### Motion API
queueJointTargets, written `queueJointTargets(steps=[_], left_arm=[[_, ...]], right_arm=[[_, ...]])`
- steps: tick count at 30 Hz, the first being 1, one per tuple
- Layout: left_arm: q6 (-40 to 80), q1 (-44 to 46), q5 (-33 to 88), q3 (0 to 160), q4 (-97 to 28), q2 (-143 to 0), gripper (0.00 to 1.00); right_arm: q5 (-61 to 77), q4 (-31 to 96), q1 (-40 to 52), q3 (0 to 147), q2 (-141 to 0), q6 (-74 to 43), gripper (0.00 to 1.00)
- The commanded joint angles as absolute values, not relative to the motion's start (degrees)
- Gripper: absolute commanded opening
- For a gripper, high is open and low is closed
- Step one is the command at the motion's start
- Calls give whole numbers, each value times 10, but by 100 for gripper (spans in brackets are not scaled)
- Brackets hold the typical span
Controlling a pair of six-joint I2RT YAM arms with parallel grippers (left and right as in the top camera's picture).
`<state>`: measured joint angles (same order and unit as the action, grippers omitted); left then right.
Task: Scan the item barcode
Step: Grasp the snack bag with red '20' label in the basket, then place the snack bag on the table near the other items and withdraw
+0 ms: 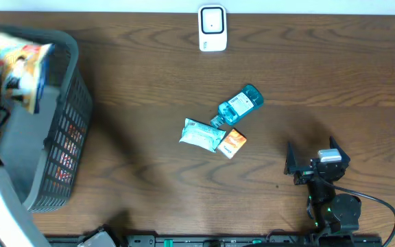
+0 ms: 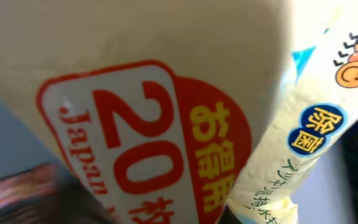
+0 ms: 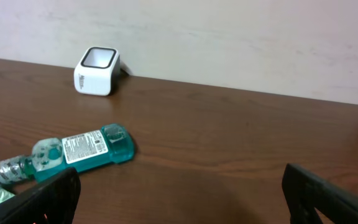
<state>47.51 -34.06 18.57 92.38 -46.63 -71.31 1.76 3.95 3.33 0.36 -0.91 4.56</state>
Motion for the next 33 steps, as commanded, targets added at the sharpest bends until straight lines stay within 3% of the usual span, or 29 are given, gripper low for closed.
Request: queueJointTargets(steps=[1,6,10,13,20,29,33], left_arm=[[312,-230,385,930,-421,-645,7],[158,-44,352,928,-475,-638,7],[150,118,164,898,-518,-687,7],[150,176,112,873,-513,-737,7],[210,232,113,859,-454,-920,7],[487,245,113,858,-455,-1087,8],[501,245,112,858,-451,-1101,7]], right_arm=[[20,41,29,3,-8,37,99],[20,41,29,3,-8,37,99],[20,41,29,3,-8,37,99],[20,41,29,3,-8,37,99],[20,41,29,3,-8,37,99],[20,41,29,3,-8,37,99],[20,41,29,3,-8,37,99]])
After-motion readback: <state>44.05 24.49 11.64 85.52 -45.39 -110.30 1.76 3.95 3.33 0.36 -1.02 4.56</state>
